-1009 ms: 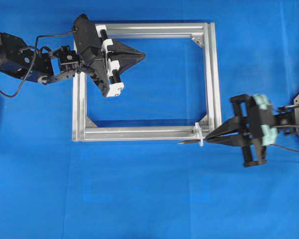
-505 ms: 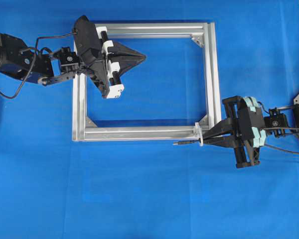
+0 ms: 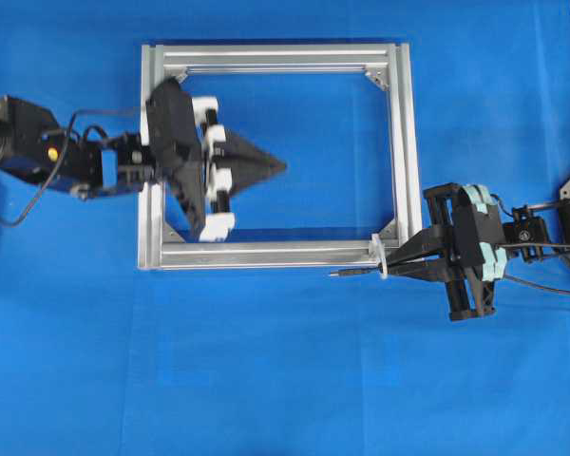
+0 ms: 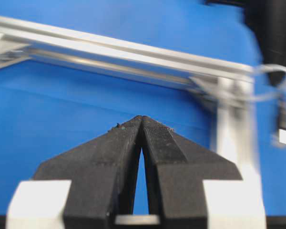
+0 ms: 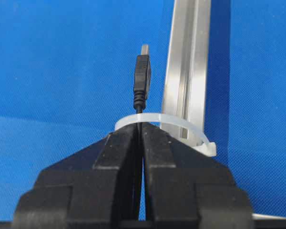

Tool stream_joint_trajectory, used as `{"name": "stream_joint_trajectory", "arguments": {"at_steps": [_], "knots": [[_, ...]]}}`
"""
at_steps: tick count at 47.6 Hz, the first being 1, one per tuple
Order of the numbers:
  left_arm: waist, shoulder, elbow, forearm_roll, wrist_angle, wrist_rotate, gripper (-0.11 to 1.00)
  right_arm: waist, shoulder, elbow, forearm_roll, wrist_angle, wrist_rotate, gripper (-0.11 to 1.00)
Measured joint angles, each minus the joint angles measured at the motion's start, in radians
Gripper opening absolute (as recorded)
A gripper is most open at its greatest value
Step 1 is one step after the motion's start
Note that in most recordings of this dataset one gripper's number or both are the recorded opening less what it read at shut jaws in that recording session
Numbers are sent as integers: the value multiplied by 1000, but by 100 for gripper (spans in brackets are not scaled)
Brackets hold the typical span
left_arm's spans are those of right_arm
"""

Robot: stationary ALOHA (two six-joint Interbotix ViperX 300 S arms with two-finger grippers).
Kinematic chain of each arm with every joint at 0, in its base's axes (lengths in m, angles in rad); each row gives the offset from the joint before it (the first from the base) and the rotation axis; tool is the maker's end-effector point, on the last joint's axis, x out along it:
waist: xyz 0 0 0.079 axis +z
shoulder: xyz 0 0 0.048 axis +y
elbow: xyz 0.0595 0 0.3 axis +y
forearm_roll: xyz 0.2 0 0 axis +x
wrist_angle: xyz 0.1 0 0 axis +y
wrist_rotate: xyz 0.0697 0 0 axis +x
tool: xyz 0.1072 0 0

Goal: Insert the wire through the string loop located on the right side.
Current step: 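Move the left gripper across toward the plug emerging from the loop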

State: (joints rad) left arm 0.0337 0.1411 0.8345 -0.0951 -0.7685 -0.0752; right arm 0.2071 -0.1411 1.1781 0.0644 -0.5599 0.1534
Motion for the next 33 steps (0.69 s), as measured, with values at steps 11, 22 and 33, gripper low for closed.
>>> {"name": "stream_joint_trajectory", "arguments": {"at_steps": [11,22,33], "knots": [[-130,0,2,0,0,0,0,2,0,0,2,0,0,-4],[-245,0,2,0,0,0,0,0,0,-2,0,0,0,-4],[-281,0,2,0,0,0,0,0,0,0,0,0,0,-4]]}}
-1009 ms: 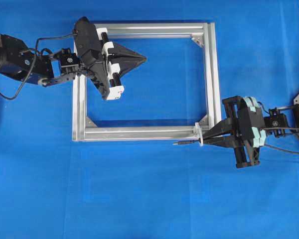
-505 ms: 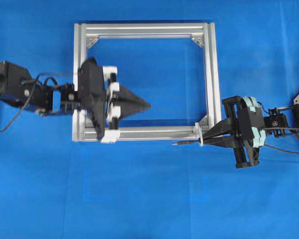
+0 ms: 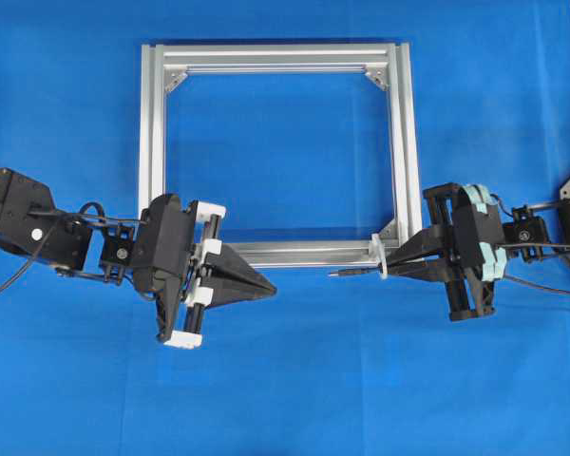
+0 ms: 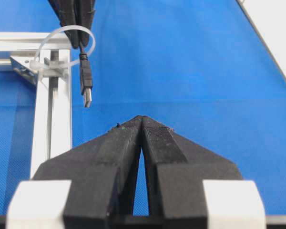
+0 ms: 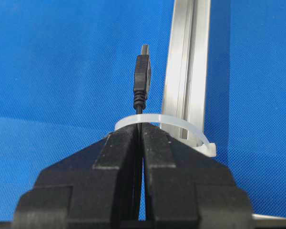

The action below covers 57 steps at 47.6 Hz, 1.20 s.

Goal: Insert the wire through the string loop located on the right side.
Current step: 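Move the left gripper across toward the plug emerging from the loop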

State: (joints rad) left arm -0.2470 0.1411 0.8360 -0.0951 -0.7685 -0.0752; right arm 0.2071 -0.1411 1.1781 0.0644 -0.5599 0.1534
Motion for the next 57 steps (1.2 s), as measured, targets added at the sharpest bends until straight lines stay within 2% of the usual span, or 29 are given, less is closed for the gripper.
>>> {"name": "stream_joint_trajectory", "arguments": {"at_steps": [8,15,21,35,42,51,57], "knots": [[6,0,-5,-2,2,2,0,2,0,0,0,0,0,-4],[25,3,-49,-2,3,11,0,0,0,0,0,0,0,-4],[41,32,-132,0,34,18,0,0,0,0,0,0,0,-4],[67,123,-344,3,215,20,0,2,0,0,0,0,0,-4],[75,153,-413,2,268,20,0,0,0,0,0,0,0,-4],[81,166,-431,5,278,26,0,0,0,-2,0,0,0,-4],[81,166,-430,12,299,57,0,0,0,0,0,0,-2,-4]]}}
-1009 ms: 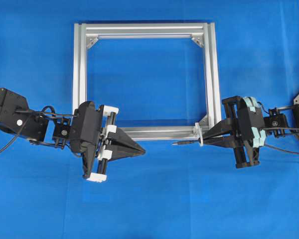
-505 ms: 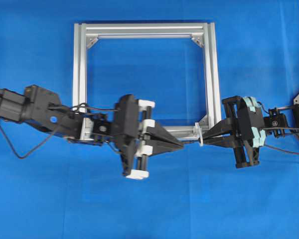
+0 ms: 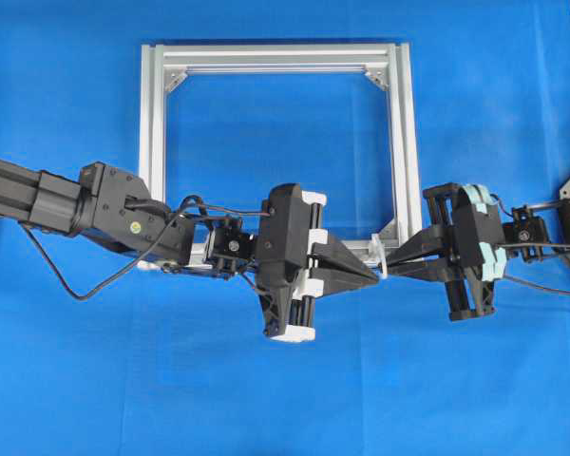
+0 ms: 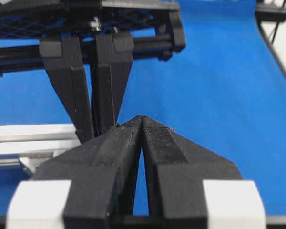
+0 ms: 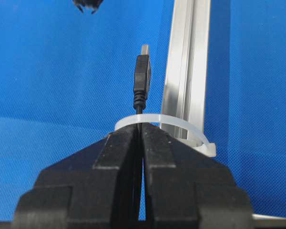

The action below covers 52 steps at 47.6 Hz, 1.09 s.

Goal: Insert the wire through the string loop located on the right side.
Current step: 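Move the left gripper across toward the plug emerging from the loop, then grasp the USB plug with the left gripper beside the right gripper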

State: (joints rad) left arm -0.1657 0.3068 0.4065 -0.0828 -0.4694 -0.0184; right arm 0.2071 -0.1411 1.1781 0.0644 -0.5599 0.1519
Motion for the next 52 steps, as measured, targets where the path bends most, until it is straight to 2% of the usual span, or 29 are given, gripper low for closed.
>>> {"name": "stream_joint_trajectory", "arguments": {"at_steps": [12,14,18,26,29,35,52], "knots": [[-12,0,-5,2,49,25,1,0,0,0,0,2,0,-4],[-12,0,-5,2,49,21,6,0,0,0,0,0,0,-4],[-12,0,-9,0,51,17,26,2,0,0,0,0,0,-4],[-12,2,-15,0,54,15,77,0,0,-2,0,0,0,-4],[-11,2,-15,0,57,14,88,0,0,0,0,0,0,-4],[-11,2,-15,0,63,15,85,2,0,0,0,2,0,-4],[5,52,-18,0,75,14,86,2,0,-2,0,0,0,-4]]}}
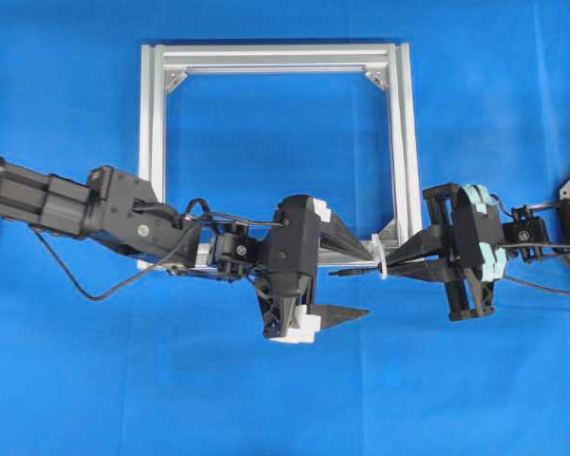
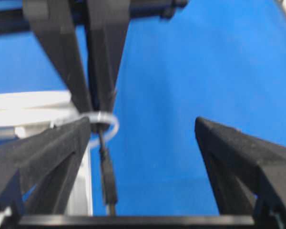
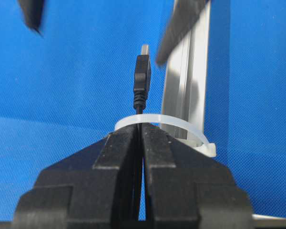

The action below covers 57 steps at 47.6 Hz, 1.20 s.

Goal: Insert the wire through the string loop located on the right side.
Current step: 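Grasp the USB plug with the left gripper beside the right gripper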

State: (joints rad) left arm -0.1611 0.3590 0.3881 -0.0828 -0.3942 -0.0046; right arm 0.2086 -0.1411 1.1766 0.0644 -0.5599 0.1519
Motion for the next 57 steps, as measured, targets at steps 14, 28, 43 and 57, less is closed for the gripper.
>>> {"name": "stream_joint_trajectory", "arguments": {"at_steps": [14,28,43,57], "knots": [[6,51,-6,2,0,0,85,-2,0,0,2,0,0,-4],[6,52,-6,0,14,0,85,-2,0,2,0,0,0,-4],[8,51,-8,-2,35,-2,85,0,0,2,0,0,0,-4],[8,52,-15,-2,49,0,59,2,-2,0,0,0,0,-4]]}}
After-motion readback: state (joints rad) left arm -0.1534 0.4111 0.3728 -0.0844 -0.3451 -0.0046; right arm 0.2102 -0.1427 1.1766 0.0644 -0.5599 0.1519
